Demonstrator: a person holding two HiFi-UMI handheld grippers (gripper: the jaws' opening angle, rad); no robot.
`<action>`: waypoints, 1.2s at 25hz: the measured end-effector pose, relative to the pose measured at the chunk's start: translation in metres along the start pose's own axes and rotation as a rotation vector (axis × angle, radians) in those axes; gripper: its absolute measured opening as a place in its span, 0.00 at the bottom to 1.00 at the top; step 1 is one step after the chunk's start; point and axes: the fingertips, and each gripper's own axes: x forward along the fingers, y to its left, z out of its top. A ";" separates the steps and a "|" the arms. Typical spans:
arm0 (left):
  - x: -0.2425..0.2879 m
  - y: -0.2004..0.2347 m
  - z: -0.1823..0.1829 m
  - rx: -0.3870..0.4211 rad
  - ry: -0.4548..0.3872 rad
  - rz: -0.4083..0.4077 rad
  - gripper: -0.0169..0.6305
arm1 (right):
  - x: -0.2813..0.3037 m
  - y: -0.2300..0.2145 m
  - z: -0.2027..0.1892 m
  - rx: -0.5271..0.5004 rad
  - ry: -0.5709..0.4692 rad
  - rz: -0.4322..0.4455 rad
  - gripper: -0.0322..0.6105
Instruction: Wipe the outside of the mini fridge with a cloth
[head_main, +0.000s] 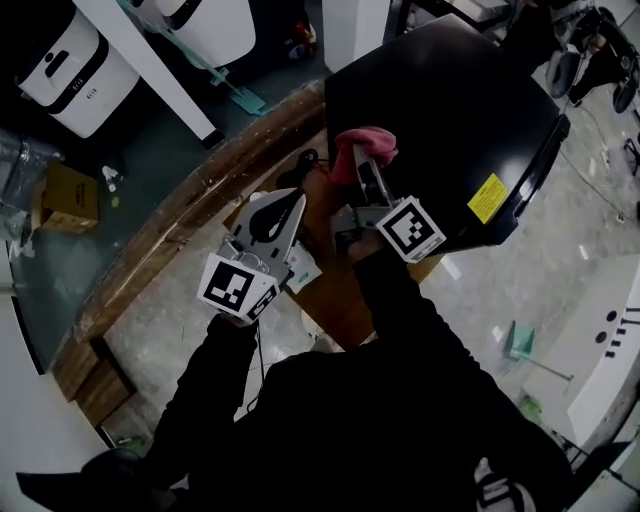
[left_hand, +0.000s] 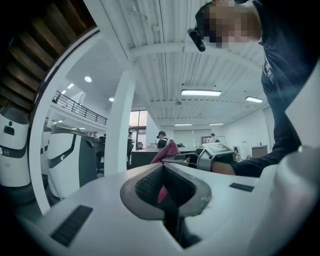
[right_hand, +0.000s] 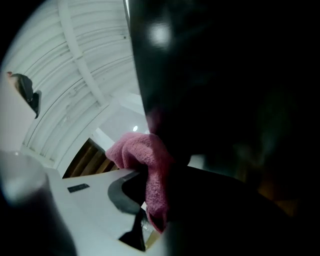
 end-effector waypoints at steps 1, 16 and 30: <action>0.004 0.000 0.000 0.000 -0.002 -0.017 0.04 | 0.001 -0.006 0.003 0.017 -0.022 -0.015 0.17; 0.055 0.003 -0.075 0.010 0.126 -0.175 0.04 | -0.024 -0.103 -0.045 0.303 -0.130 -0.203 0.17; 0.074 0.019 -0.237 -0.120 0.409 -0.137 0.04 | -0.056 -0.255 -0.140 0.402 -0.024 -0.418 0.17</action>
